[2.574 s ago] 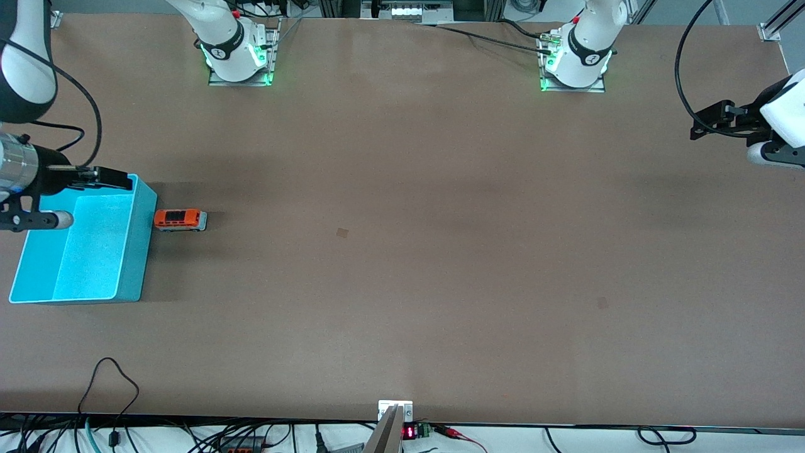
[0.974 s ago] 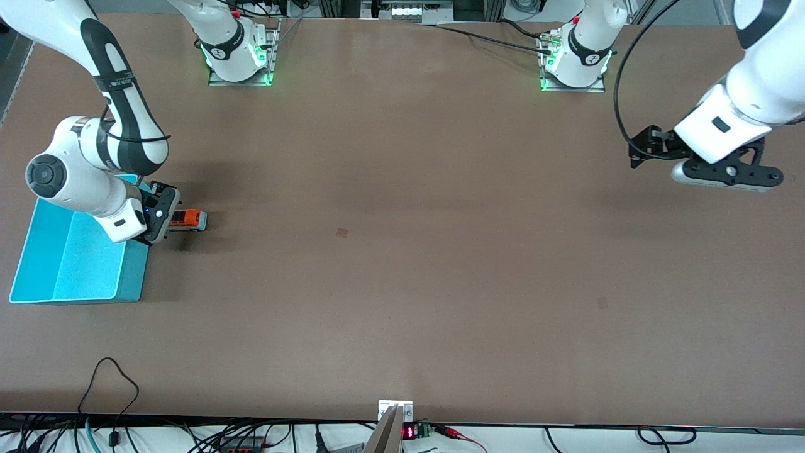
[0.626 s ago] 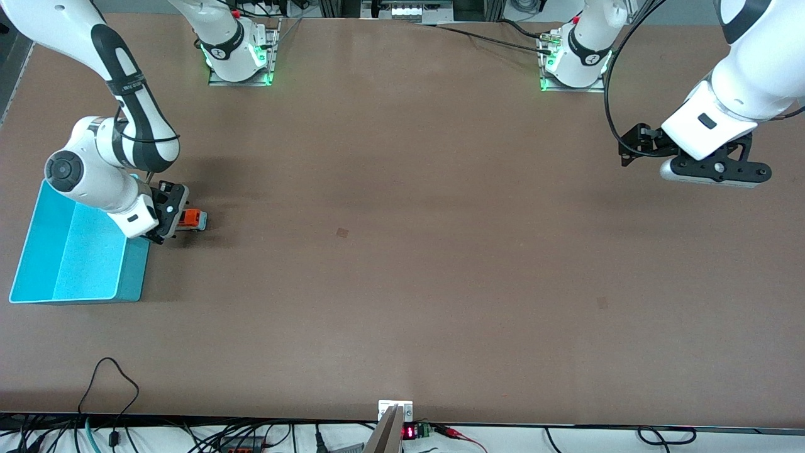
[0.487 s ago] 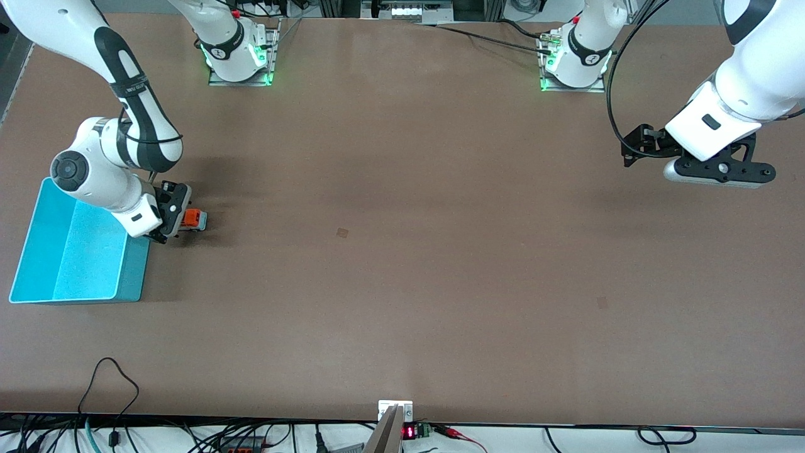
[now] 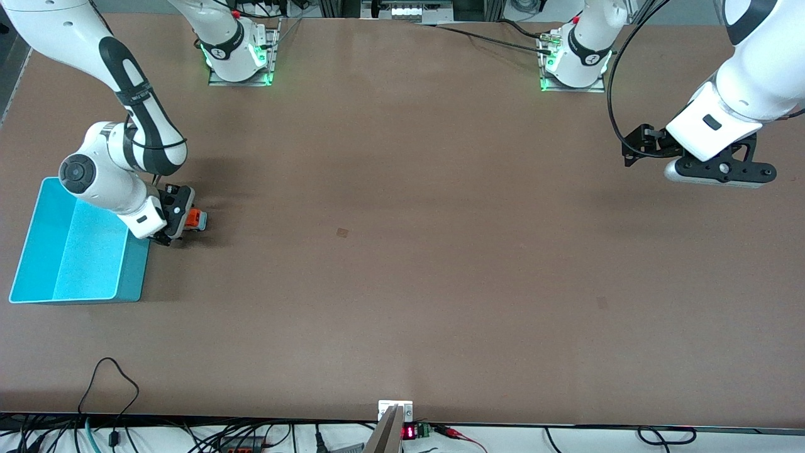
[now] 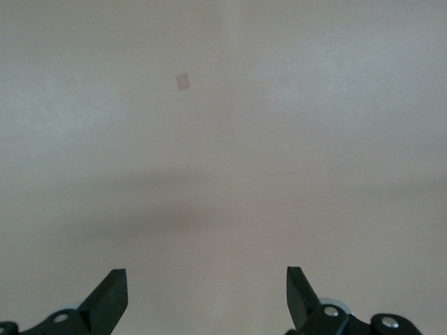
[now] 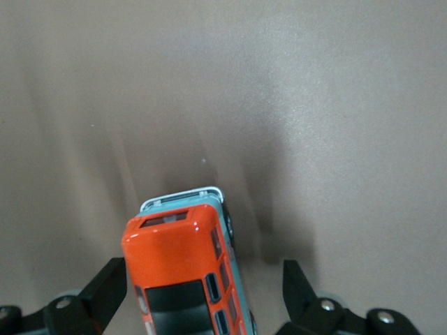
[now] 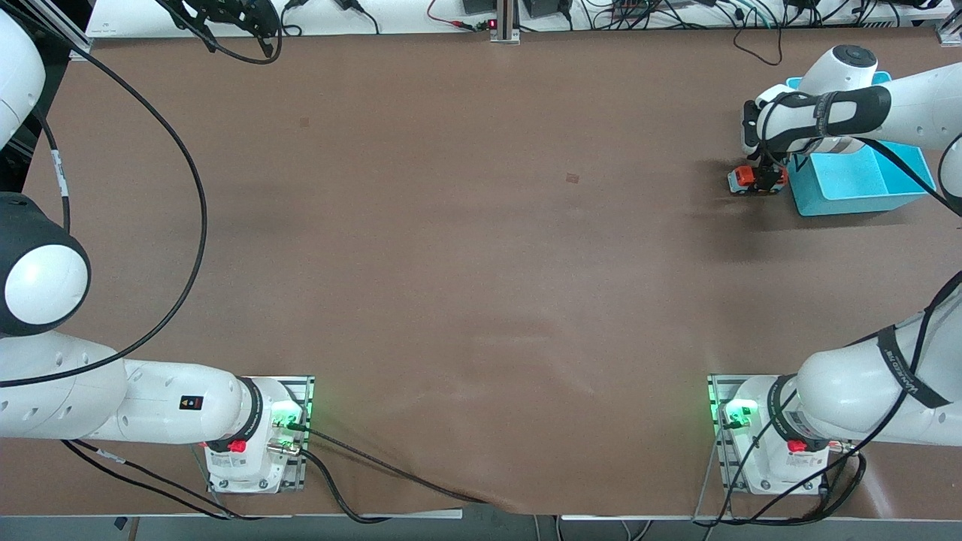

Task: Wind up bus and store in blue box
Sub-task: 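Grasp the orange bus with the right gripper, then lift the bus and carry it over the blue box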

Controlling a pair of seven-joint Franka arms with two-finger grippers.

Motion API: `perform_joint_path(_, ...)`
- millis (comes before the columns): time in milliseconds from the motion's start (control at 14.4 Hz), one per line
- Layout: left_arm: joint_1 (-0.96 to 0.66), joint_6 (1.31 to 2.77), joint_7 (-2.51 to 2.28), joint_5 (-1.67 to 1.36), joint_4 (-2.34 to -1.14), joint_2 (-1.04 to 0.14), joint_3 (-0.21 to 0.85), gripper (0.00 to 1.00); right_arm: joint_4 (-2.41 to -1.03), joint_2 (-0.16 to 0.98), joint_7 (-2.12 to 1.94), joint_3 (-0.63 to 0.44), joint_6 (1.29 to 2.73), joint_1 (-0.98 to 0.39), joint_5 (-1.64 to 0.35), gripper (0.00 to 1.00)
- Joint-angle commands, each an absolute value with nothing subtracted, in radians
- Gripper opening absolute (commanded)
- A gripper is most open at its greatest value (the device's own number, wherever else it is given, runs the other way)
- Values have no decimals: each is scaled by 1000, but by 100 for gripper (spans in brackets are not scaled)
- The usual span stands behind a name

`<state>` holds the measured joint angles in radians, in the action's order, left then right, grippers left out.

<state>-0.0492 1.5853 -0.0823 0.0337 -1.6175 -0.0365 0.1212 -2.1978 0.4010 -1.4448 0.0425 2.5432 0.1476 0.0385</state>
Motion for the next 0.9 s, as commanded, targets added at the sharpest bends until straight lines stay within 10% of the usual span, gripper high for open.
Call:
perform_joint_path(0,-46,1569,-94,48,-1612,-28,127,100,-2207,402,-1476,58,2566,169,49,62)
perform_joint_path(139,-46,1569,-94,48,-1611,-28,127,100,-2204,400,-1476,58,2566,167,48,16)
perform_joint_path(278,-46,1569,-94,48,-1612,-28,129,100,-2204,399,-1476,58,2566,167,48,0)
perform_joint_path(835,-46,1569,-94,48,-1612,-28,129,100,-2068,364,-1061,103,2421,130,20,0)
